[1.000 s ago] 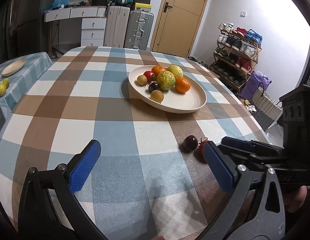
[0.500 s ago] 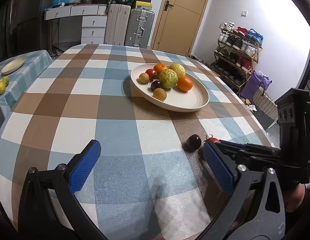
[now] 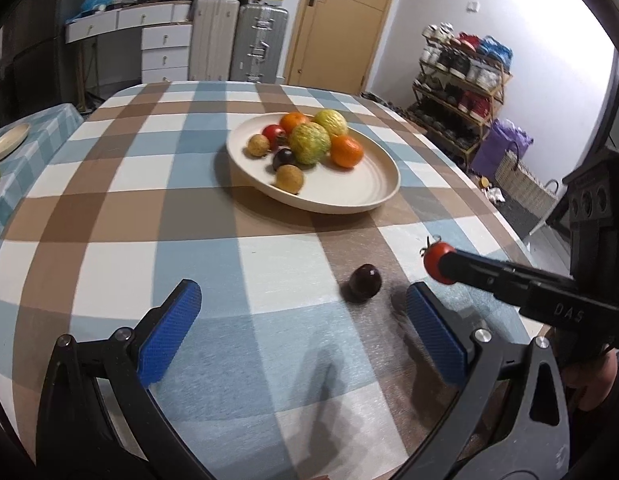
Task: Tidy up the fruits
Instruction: 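Grasp the remaining dark plum with the left gripper while the right holds the tomato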
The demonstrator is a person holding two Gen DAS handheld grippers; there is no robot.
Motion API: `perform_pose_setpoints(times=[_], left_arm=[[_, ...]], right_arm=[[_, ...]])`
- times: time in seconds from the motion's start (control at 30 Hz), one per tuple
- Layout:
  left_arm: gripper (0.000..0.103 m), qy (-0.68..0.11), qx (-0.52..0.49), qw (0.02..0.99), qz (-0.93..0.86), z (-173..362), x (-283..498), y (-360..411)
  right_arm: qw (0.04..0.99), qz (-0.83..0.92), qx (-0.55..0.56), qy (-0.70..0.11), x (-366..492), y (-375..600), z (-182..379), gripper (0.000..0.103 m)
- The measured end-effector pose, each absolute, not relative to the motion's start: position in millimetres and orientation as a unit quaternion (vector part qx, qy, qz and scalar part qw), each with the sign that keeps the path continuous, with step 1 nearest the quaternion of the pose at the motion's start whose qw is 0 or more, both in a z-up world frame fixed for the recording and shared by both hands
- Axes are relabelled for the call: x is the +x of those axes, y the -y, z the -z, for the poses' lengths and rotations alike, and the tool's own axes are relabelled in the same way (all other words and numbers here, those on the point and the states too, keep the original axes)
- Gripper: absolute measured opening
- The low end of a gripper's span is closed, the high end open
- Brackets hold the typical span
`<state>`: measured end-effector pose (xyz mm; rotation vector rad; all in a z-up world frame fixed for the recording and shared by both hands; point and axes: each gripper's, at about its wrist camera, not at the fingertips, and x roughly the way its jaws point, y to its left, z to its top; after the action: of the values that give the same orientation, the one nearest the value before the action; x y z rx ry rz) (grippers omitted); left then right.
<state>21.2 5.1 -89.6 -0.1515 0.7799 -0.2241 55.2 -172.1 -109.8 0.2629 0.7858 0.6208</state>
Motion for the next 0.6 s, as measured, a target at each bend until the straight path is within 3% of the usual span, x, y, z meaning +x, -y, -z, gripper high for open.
perform_pose_setpoints(times=[0.23,0.33,0.4,0.53,0.6], left_arm=[[0.100,-0.396,-0.051,0.905,0.145,94,40,21],[0.092,-0.407,-0.045,0.899,0.156,97,50,30],[0.071,-0.423,-0.043,0.890,0.167,101,57,35],[0.054,-0.438,-0.045,0.880,0.181,108,65,43],[0.035,-0.440,-0.045,0.877,0.187,109,67,45]], right_arm=[[0.876,-0.288,0.133,-0.362,57,190,106,0.028],[0.878,-0.283,0.139,-0.361,59,199,106,0.028],[0.879,-0.280,0.142,-0.358,60,204,106,0.028],[0.878,-0.277,0.152,-0.359,63,213,107,0.028],[0.878,-0.279,0.155,-0.357,64,216,107,0.028]])
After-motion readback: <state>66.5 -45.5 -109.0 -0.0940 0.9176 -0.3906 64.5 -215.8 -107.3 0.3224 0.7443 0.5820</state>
